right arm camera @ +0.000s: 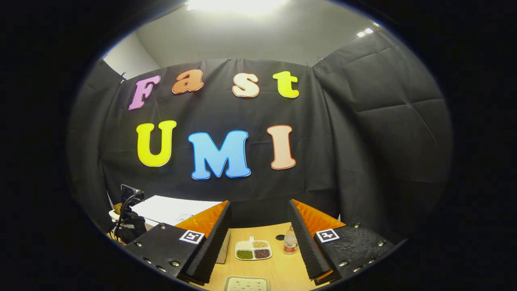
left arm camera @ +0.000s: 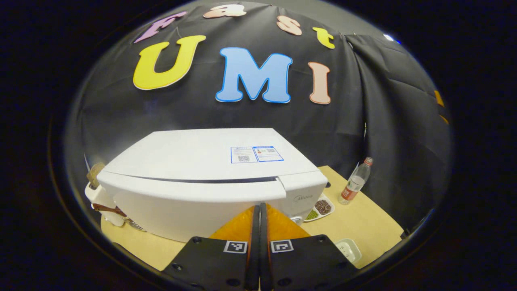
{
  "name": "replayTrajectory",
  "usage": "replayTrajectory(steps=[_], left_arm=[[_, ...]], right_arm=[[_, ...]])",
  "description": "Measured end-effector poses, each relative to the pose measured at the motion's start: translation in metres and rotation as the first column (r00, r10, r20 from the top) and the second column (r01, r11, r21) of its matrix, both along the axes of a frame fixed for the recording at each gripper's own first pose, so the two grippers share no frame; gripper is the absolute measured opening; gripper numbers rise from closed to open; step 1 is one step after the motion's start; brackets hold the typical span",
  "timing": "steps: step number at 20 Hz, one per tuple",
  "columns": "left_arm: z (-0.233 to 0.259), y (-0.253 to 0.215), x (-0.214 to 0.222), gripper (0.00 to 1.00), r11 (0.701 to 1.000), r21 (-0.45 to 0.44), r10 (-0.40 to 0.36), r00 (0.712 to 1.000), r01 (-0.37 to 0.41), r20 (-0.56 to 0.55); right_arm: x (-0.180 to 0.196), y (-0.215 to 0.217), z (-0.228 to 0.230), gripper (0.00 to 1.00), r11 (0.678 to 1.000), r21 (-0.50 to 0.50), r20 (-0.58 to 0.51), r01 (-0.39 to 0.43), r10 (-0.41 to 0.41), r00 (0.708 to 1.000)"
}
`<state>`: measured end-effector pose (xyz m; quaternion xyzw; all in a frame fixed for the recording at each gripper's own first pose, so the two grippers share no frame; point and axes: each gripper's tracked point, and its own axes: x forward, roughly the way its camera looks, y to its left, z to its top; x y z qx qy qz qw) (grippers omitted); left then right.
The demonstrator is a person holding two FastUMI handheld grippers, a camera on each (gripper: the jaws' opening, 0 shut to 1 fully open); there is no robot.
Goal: Open the microwave oven with the left hand, put the food in, and close the microwave oven.
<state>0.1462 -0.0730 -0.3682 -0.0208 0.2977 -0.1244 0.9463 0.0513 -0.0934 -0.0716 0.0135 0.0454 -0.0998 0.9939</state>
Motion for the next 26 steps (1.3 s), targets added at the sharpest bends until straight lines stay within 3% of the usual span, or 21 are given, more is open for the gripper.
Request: replayTrajectory(steps=[12, 14, 19, 26], left_arm=[[-0.002, 0.004, 0.010, 0.07, 0.999, 0.008, 0.032, 0.999, -0.032, 0.029], [-0.007, 0.001, 0.010, 0.07, 0.998, -0.037, 0.047, 0.999, -0.047, -0.013], [-0.004, 0.000, 0.009, 0.07, 1.000, 0.004, 0.018, 1.000, -0.018, 0.010], [0.091, 0.022, 0.000, 0.07, 0.996, -0.035, 0.088, 0.981, -0.083, 0.174]], right_arm=[[-0.001, 0.003, 0.007, 0.85, 1.000, 0.005, 0.009, -0.020, 0.020, 1.000], [-0.002, 0.005, 0.006, 0.85, 1.000, -0.003, 0.002, -0.027, 0.027, 1.000], [-0.001, 0.009, 0.005, 0.85, 0.999, 0.000, -0.003, -0.032, 0.032, 0.999], [-0.001, 0.021, 0.008, 0.85, 0.998, 0.005, 0.006, -0.057, 0.057, 0.998]])
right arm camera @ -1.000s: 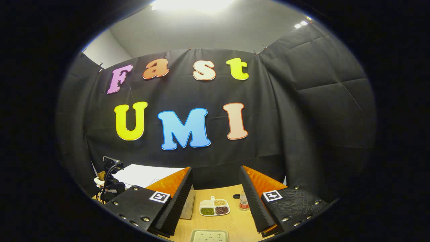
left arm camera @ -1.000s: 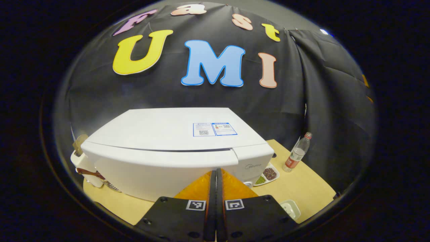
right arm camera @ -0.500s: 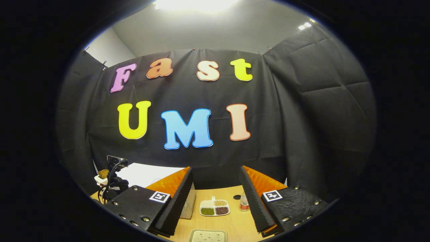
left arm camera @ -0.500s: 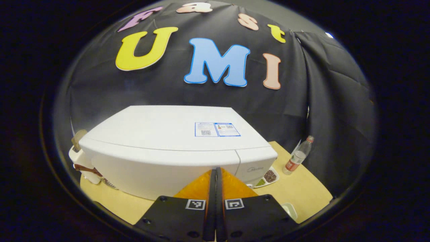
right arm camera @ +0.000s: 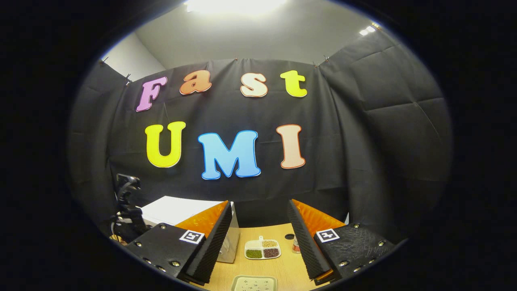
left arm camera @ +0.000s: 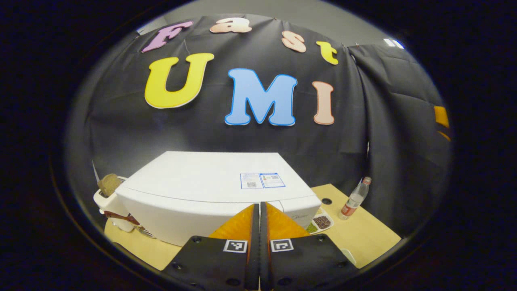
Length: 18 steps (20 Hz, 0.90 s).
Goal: Open the microwave oven with the left hand, put the food in, and close the microwave oven.
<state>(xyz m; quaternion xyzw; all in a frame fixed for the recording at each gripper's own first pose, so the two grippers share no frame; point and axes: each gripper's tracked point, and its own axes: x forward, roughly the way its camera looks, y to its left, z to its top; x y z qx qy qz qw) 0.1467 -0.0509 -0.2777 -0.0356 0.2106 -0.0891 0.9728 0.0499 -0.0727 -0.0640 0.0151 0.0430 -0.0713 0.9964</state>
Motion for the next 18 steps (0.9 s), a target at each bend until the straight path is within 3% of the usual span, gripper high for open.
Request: replayTrajectory(steps=[4, 5, 9, 12, 13, 16, 18], left_arm=[[0.076, 0.025, -0.016, 0.07, 0.998, -0.011, 0.062, 0.990, -0.061, 0.126], [0.098, 0.034, -0.021, 0.13, 0.997, -0.011, 0.077, 0.984, -0.076, 0.161], [0.181, 0.059, -0.041, 0.93, 0.994, -0.043, 0.110, 0.955, -0.103, 0.276], [0.227, 0.073, -0.048, 0.93, 0.993, -0.049, 0.116, 0.935, -0.105, 0.334], [0.236, 0.074, -0.050, 0.88, 0.994, -0.046, 0.108, 0.935, -0.098, 0.339], [0.249, 0.086, -0.054, 0.95, 0.995, -0.049, 0.104, 0.932, -0.092, 0.347], [0.255, 0.093, -0.056, 0.90, 0.993, -0.057, 0.114, 0.929, -0.100, 0.351]], right_arm=[[0.006, 0.010, 0.006, 0.85, 1.000, -0.005, 0.006, -0.019, 0.019, 1.000], [0.007, 0.009, 0.010, 0.85, 1.000, -0.013, 0.008, -0.015, 0.015, 1.000], [0.013, 0.018, 0.032, 0.85, 1.000, 0.003, 0.027, -0.025, 0.025, 0.999], [0.016, 0.025, 0.049, 0.85, 0.999, 0.000, 0.042, -0.033, 0.033, 0.999], [0.016, 0.028, 0.057, 0.85, 0.999, 0.001, 0.054, -0.037, 0.037, 0.998], [0.014, 0.038, 0.073, 0.85, 0.999, 0.001, 0.080, -0.039, 0.039, 0.996], [0.013, 0.042, 0.080, 0.85, 1.000, -0.009, 0.088, -0.030, 0.031, 0.996]])
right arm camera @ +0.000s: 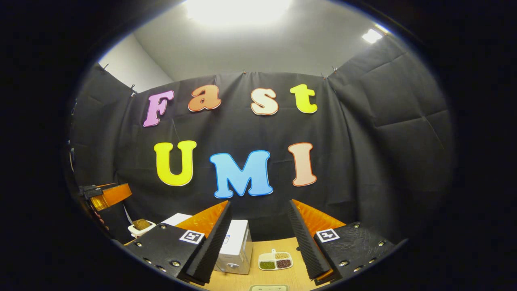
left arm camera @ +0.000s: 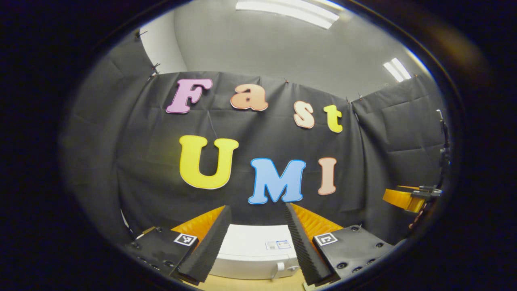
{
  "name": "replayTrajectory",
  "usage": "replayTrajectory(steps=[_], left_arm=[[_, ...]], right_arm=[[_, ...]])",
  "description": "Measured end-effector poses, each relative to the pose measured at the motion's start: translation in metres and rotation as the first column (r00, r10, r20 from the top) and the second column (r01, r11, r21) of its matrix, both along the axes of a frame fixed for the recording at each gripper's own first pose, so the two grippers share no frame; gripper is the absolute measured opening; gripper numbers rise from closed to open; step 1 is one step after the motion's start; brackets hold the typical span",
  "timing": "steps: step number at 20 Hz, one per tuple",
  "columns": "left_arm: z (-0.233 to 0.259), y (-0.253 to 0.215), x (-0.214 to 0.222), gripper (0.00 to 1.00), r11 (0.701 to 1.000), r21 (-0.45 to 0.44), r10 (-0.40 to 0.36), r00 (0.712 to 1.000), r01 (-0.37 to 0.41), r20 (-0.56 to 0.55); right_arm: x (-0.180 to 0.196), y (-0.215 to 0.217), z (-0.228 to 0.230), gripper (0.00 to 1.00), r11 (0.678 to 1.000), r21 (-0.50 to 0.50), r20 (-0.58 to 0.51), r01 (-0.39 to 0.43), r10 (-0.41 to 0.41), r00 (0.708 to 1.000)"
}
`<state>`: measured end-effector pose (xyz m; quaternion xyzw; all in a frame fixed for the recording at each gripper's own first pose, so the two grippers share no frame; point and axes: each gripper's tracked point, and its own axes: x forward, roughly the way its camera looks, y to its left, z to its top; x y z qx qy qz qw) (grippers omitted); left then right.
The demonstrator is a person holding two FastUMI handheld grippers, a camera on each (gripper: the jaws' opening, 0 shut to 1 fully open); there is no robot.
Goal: Open the microwave oven with the left hand, put the food in, and close the microwave oven.
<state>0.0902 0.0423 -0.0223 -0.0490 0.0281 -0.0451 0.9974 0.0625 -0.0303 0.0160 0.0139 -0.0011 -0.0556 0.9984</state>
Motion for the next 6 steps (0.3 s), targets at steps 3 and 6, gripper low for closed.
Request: replayTrajectory(steps=[3, 6], left_arm=[[0.000, 0.007, -0.006, 0.84, 1.000, -0.007, -0.014, 1.000, 0.014, -0.004], [0.002, 0.015, -0.005, 0.95, 1.000, -0.007, -0.030, 1.000, 0.030, 0.001]], right_arm=[[-0.002, 0.012, 0.001, 0.85, 1.000, -0.008, -0.007, 0.005, -0.005, 1.000], [-0.006, 0.022, -0.003, 0.85, 1.000, 0.002, -0.018, 0.019, -0.019, 1.000]])
